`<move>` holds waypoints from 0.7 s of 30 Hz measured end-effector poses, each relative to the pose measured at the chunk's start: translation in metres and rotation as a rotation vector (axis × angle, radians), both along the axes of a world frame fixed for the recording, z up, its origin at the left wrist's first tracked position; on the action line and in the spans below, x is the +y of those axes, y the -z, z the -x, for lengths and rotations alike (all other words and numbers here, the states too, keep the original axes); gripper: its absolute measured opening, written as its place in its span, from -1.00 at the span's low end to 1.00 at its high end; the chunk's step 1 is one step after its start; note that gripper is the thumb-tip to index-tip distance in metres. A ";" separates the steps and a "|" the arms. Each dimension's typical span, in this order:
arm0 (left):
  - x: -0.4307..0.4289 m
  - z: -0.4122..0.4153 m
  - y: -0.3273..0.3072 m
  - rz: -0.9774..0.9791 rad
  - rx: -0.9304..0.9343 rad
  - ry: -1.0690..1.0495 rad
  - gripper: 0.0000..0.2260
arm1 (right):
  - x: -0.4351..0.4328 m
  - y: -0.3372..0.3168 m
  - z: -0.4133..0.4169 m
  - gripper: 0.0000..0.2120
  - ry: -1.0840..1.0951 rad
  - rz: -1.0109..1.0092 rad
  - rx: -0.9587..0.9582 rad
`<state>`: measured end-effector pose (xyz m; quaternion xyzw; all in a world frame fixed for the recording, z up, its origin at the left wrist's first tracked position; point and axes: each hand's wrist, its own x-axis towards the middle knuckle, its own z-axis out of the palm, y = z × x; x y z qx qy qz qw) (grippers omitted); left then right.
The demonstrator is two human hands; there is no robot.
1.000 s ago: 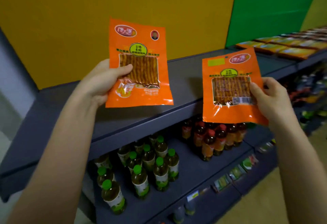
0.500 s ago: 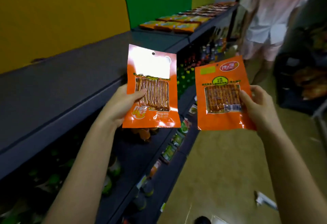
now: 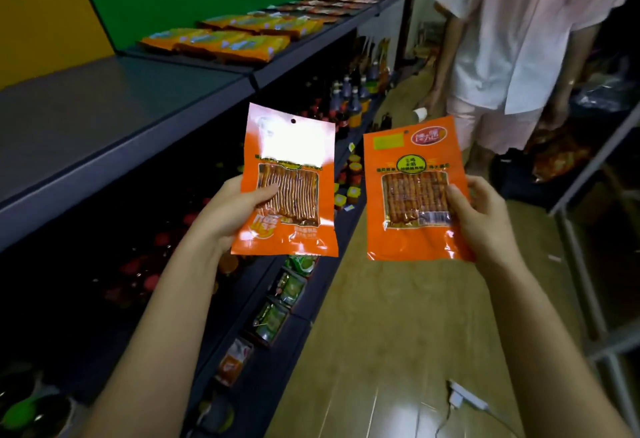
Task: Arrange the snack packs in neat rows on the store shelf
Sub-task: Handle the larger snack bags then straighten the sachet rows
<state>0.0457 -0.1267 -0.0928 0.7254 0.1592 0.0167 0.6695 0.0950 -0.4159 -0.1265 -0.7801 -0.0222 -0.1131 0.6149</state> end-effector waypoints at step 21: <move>-0.041 -0.398 0.026 -0.054 0.093 0.162 -0.91 | -0.035 0.026 -0.347 -0.88 0.010 -0.089 0.170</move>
